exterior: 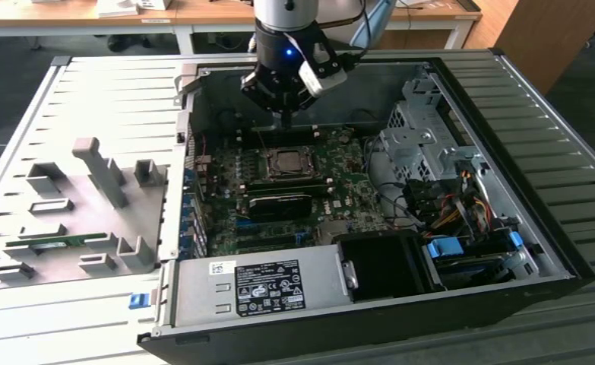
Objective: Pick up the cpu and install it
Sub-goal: 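Install the first cpu locking lever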
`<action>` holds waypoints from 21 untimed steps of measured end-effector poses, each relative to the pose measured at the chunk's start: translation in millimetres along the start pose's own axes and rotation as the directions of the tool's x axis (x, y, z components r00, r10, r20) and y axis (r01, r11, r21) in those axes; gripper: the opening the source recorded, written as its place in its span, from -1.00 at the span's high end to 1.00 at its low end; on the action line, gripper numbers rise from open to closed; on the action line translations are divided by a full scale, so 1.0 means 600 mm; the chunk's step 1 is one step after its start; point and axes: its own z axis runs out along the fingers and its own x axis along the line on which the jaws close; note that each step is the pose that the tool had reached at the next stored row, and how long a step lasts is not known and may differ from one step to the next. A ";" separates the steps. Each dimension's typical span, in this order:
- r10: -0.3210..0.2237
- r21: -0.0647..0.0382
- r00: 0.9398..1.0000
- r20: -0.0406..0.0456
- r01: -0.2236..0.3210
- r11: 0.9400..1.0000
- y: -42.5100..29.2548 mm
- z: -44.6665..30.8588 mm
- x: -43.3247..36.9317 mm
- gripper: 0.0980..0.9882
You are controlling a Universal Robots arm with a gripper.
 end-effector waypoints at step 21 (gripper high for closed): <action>0.000 0.000 1.000 0.000 0.000 1.000 -0.001 0.006 0.055 0.98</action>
